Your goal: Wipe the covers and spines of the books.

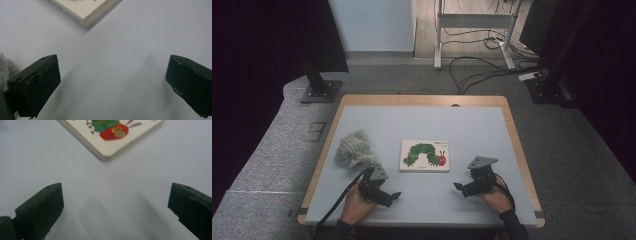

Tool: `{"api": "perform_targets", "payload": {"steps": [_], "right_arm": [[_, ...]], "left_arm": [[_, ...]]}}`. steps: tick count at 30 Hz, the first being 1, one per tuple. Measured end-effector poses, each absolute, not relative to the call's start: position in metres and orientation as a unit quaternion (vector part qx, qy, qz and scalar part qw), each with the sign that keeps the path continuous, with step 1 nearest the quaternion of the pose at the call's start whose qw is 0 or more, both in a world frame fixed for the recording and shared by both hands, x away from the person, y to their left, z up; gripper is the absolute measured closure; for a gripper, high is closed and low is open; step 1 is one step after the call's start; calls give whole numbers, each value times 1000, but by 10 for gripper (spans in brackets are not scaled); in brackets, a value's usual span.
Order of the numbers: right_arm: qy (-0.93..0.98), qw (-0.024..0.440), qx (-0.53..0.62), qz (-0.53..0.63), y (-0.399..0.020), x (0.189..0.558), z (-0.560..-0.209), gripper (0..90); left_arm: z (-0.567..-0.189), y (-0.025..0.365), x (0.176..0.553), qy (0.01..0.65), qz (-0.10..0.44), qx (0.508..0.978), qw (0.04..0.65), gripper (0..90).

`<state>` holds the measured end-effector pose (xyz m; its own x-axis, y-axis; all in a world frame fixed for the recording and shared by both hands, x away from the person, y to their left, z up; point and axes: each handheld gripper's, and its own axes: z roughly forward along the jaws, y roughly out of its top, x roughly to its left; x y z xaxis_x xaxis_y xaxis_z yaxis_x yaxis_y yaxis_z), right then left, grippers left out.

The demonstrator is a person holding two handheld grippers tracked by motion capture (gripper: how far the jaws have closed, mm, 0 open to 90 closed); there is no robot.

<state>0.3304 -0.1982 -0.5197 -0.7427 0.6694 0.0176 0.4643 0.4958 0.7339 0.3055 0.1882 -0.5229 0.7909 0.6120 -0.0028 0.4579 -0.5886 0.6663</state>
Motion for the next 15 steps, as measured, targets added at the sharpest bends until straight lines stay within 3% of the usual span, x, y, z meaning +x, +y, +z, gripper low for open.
{"api": "perform_targets", "payload": {"steps": [15], "right_arm": [[850,145,349,367,-212,325,-537,23]], "left_arm": [[-529,190,305,307,110,885,332,0]]}}
